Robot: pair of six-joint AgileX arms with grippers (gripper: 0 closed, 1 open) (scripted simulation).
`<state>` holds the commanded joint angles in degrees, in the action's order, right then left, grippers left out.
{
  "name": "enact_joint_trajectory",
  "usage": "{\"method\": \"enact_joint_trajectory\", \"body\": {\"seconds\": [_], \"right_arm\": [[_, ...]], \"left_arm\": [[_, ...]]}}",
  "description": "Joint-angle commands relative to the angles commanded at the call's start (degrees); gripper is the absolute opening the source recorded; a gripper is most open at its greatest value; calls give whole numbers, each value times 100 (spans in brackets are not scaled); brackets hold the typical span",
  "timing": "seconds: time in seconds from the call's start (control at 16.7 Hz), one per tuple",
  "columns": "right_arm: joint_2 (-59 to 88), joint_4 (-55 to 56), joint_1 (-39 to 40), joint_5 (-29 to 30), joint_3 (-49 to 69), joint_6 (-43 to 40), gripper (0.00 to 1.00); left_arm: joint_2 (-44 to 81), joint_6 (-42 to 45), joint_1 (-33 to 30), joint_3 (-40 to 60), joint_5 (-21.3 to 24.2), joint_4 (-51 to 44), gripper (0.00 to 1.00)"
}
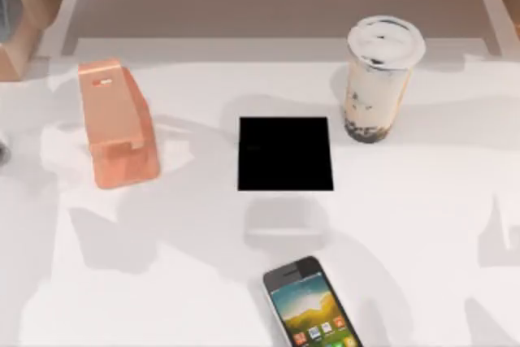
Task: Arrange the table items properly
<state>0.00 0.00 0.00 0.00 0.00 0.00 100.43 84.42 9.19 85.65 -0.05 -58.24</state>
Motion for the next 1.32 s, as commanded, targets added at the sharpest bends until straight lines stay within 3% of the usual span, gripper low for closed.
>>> {"method": "enact_joint_trajectory", "body": {"seconds": [0.3, 0.54, 0.96, 1.32], "right_arm": [[0, 0, 0, 0, 0, 0, 100], [0, 0, 0, 0, 0, 0, 100], [0, 0, 0, 0, 0, 0, 100], [0, 0, 0, 0, 0, 0, 100]], "left_arm": [[2002, 1606, 316, 1721, -4, -1040, 100], [2670, 2174, 439, 2351, -7, -1382, 100], [2705, 2171, 424, 2274, -7, -1290, 100], [3038, 2196, 446, 1419, -4, -60, 100]]}}
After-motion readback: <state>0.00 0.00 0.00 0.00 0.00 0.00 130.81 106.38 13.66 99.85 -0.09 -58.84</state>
